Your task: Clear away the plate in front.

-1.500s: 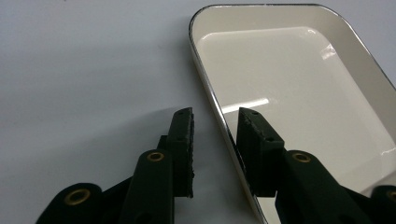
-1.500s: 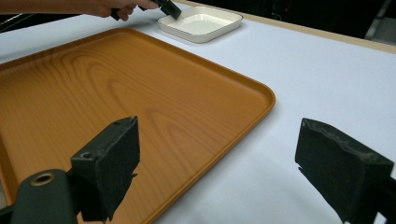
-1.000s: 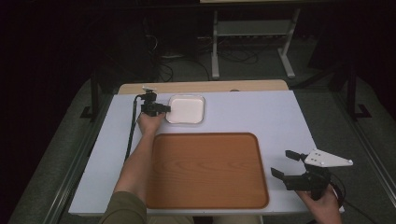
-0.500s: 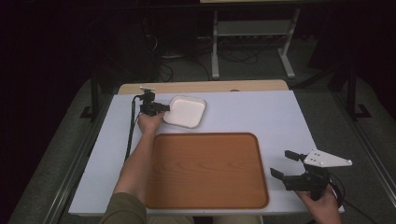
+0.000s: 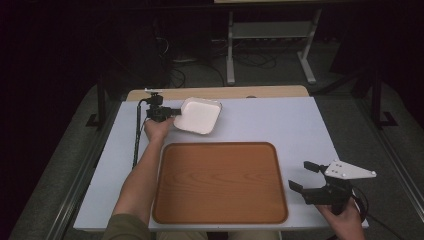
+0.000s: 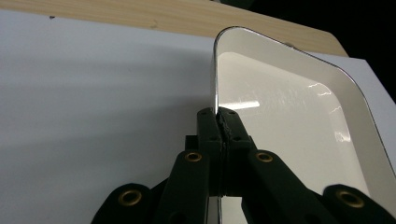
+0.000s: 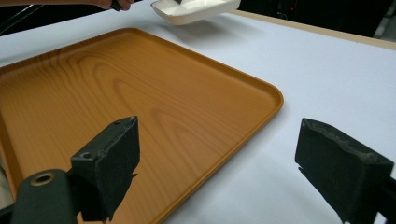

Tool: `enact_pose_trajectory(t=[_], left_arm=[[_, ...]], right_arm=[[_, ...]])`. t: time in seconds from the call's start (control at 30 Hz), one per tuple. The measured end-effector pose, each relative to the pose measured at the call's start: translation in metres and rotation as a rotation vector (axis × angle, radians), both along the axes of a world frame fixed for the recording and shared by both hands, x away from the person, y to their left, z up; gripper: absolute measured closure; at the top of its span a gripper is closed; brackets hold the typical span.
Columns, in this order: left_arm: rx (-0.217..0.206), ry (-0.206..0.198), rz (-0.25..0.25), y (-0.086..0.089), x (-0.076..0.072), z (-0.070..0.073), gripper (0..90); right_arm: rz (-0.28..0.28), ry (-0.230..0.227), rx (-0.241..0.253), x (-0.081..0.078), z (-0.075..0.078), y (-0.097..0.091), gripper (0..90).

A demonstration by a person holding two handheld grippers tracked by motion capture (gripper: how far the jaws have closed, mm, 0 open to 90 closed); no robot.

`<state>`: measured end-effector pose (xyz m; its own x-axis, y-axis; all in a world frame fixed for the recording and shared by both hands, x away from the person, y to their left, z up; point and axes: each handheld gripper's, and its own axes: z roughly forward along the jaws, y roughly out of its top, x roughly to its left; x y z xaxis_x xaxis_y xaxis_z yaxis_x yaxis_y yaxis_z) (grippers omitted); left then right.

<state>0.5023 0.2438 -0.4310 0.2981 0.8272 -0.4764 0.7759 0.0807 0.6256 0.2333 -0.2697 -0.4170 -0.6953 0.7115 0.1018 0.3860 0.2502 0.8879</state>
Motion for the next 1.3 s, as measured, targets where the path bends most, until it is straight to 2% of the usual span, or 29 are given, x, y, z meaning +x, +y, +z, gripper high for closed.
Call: enact_pose_trajectory(t=[0.77, 1.3], left_arm=[[-0.013, -0.048, -0.008, 0.022, -0.043, 0.028, 89.1], [-0.020, -0.058, -0.039, 0.021, -0.074, 0.035, 89.2]], right_arm=[[0.012, -0.005, -0.005, -0.003, 0.001, 0.005, 13.2], [0.019, -0.020, -0.008, -0.006, 0.004, 0.008, 13.2]])
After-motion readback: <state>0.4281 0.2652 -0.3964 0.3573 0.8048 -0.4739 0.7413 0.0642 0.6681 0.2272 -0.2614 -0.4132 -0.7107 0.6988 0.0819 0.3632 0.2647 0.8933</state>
